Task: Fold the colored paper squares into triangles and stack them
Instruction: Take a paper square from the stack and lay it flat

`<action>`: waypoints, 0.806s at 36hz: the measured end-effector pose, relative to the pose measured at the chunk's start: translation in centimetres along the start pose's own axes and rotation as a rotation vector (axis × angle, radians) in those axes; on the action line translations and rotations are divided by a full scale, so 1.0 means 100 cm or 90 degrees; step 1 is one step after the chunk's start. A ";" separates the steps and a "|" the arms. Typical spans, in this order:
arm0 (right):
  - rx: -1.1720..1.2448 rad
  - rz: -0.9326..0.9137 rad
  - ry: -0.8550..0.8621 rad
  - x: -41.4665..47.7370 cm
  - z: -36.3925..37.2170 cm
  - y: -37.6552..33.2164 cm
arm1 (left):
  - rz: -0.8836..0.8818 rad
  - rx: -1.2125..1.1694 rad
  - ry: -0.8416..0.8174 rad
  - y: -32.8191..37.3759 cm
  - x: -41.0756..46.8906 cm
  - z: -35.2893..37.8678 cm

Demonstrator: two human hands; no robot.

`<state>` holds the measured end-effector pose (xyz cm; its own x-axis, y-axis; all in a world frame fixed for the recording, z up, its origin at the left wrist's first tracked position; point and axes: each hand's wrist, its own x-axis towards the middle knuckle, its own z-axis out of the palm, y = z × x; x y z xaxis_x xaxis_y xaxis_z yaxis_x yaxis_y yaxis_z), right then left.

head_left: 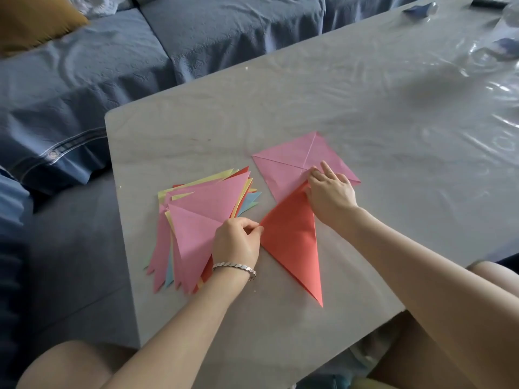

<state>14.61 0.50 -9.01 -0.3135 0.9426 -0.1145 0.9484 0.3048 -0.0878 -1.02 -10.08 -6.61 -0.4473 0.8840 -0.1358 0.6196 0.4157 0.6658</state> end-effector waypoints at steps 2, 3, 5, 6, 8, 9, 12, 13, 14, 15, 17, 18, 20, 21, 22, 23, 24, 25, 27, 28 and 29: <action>0.012 -0.003 -0.011 0.001 0.000 0.002 | -0.002 -0.007 0.007 -0.001 -0.001 0.001; 0.021 -0.003 -0.015 -0.001 0.001 0.003 | -0.003 -0.010 0.010 -0.001 -0.001 0.001; 0.039 -0.008 -0.013 -0.008 0.001 0.005 | -0.003 -0.013 0.012 -0.001 -0.001 0.001; 0.045 -0.015 -0.008 -0.013 0.001 0.007 | -0.003 -0.013 0.012 -0.001 -0.002 0.000; 0.060 -0.034 -0.009 -0.025 0.001 0.012 | 0.001 -0.011 0.014 -0.001 -0.001 0.000; 0.071 -0.043 -0.020 -0.031 0.001 0.014 | 0.002 -0.008 0.014 -0.001 -0.001 0.000; 0.100 -0.066 -0.070 -0.051 0.001 0.020 | 0.002 -0.005 0.007 -0.001 0.000 0.000; 0.103 -0.075 -0.079 -0.058 0.000 0.022 | 0.004 -0.004 0.005 -0.002 0.000 0.000; 0.107 -0.082 -0.085 -0.065 0.000 0.024 | 0.007 -0.004 0.005 -0.002 0.000 0.000; 0.109 -0.086 -0.089 -0.071 0.001 0.026 | 0.011 -0.004 0.007 -0.002 0.000 0.000; 0.113 -0.092 -0.097 -0.082 0.001 0.029 | 0.018 -0.006 0.013 -0.002 0.000 0.000; 0.113 -0.096 -0.099 -0.087 0.001 0.029 | 0.019 -0.006 0.014 -0.002 0.000 0.000; 0.117 -0.103 -0.106 -0.093 0.001 0.027 | 0.018 -0.002 0.015 -0.002 0.000 0.000; 0.123 -0.104 -0.114 -0.095 0.001 0.026 | 0.018 0.000 0.014 -0.002 0.000 0.000; 0.130 -0.101 -0.125 -0.096 0.001 0.024 | 0.020 0.001 0.013 -0.002 0.000 0.001; 0.139 -0.098 -0.136 -0.097 0.000 0.023 | 0.022 -0.001 0.013 -0.003 0.000 0.001; 0.152 -0.096 -0.142 -0.097 -0.001 0.022 | 0.023 -0.002 0.013 -0.003 0.000 0.001; 0.172 -0.094 -0.146 -0.097 -0.001 0.021 | 0.024 0.000 0.013 -0.003 0.000 0.001; 0.233 -0.084 -0.139 -0.093 -0.003 0.016 | 0.023 0.003 0.013 -0.003 -0.001 0.001; 0.268 -0.075 -0.126 -0.091 -0.004 0.013 | 0.024 0.003 0.013 -0.003 -0.001 0.001; 0.297 -0.064 -0.108 -0.087 -0.004 0.010 | 0.026 0.001 0.012 -0.003 -0.001 0.001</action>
<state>18.33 -7.35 -7.68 -0.4426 0.8646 -0.2379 0.8025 0.2636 -0.5353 -1.09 -10.26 -6.85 -0.4337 0.8960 -0.0952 0.6382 0.3801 0.6695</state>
